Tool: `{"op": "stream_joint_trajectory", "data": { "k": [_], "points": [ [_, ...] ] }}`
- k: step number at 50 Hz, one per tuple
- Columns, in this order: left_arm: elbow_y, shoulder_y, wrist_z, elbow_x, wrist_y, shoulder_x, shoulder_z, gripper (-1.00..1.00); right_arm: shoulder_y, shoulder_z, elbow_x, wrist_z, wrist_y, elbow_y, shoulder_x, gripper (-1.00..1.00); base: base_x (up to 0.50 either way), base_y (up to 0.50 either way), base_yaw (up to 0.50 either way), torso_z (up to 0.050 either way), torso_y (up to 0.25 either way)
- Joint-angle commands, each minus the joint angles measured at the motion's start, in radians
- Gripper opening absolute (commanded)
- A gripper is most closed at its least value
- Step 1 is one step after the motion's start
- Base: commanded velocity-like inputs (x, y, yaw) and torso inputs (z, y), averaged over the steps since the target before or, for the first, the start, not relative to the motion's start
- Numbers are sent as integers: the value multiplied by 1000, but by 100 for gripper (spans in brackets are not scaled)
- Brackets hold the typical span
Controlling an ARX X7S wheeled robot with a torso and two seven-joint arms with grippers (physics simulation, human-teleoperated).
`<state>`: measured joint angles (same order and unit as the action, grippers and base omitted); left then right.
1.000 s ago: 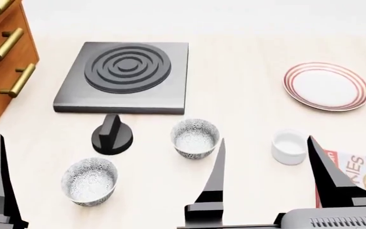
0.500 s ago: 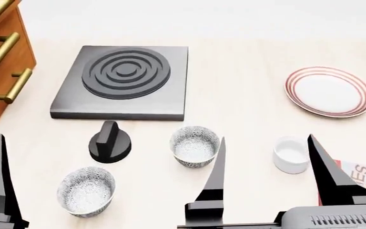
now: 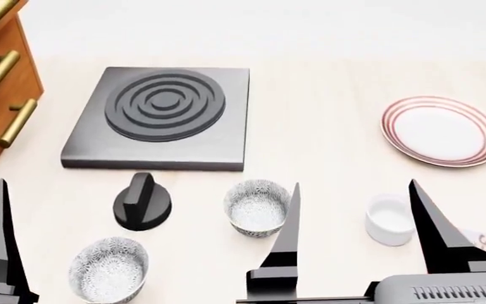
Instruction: Pick the akita bowl next to the ramekin and place it on the plate.
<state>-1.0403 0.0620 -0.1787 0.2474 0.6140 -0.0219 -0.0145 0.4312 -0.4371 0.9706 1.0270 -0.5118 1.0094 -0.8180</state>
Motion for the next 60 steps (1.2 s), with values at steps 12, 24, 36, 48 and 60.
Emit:
{"op": "stream_joint_trajectory", "data": {
  "k": [12,24,36,48,60],
  "points": [
    [-7,-2,-35,-9,23,20,27,100,2,4,-25,-15,20,-3,8,100,88,0,0,0,0],
    [-7,-5,-37,-14,21,20,30,100,9,-7,-28,-11,24,-4,6,100,90,0,0,0,0],
    [-7,9,-36,-6,35,20,28,100,13,-13,-25,-12,32,-9,1,100,88,0,0,0,0],
    [-7,15,-34,-8,41,20,30,100,23,-17,-20,-15,40,-19,-1,100,89,0,0,0,1],
    [-7,13,-30,-18,40,20,39,100,29,-27,-20,-6,39,-12,-2,100,89,0,0,0,0]
  ]
}}
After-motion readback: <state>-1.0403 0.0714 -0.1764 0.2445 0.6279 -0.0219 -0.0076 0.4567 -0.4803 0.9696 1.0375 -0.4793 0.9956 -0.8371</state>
